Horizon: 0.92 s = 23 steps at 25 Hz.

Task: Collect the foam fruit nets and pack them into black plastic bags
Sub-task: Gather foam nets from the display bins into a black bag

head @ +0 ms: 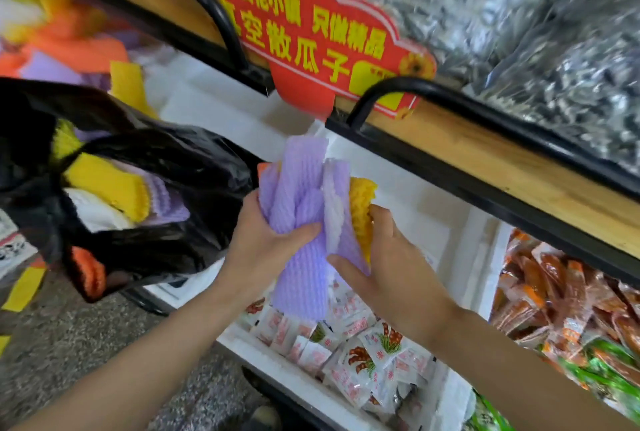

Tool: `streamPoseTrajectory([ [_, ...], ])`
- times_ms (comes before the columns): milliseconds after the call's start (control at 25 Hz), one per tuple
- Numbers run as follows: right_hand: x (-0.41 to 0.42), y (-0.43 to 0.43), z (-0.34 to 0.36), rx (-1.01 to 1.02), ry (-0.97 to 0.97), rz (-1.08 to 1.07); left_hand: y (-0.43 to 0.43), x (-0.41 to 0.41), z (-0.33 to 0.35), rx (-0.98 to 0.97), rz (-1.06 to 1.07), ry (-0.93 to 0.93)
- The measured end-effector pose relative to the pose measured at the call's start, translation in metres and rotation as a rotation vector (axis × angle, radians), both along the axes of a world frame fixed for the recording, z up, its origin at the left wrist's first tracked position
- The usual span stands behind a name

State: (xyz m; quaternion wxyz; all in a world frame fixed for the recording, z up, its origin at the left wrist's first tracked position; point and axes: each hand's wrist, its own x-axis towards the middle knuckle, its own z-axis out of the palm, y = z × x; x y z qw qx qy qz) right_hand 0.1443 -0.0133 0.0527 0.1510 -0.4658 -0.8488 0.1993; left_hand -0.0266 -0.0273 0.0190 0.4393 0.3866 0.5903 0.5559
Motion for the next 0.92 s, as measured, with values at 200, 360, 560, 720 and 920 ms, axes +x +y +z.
streamPoseTrajectory([
  [200, -0.021, -0.011, 0.050, 0.063, 0.216, 0.041, -0.014, -0.025, 0.076, 0.193, 0.098, 0.290],
  [360, -0.046, -0.001, 0.087, 0.057, 0.370, 0.087, -0.016, -0.055, 0.123, 0.324, 0.187, 0.452],
  [560, -0.095, 0.004, 0.121, 0.095, 0.471, 0.147, -0.027, -0.097, 0.155, 0.384, 0.287, 0.417],
  [720, -0.152, 0.000, 0.146, 0.091, 0.524, 0.197, -0.040, -0.145, 0.169, 0.419, 0.395, 0.406],
  [920, -0.242, -0.012, 0.163, 0.013, 0.535, 0.115, -0.049, -0.228, 0.169, 0.393, 0.466, 0.410],
])
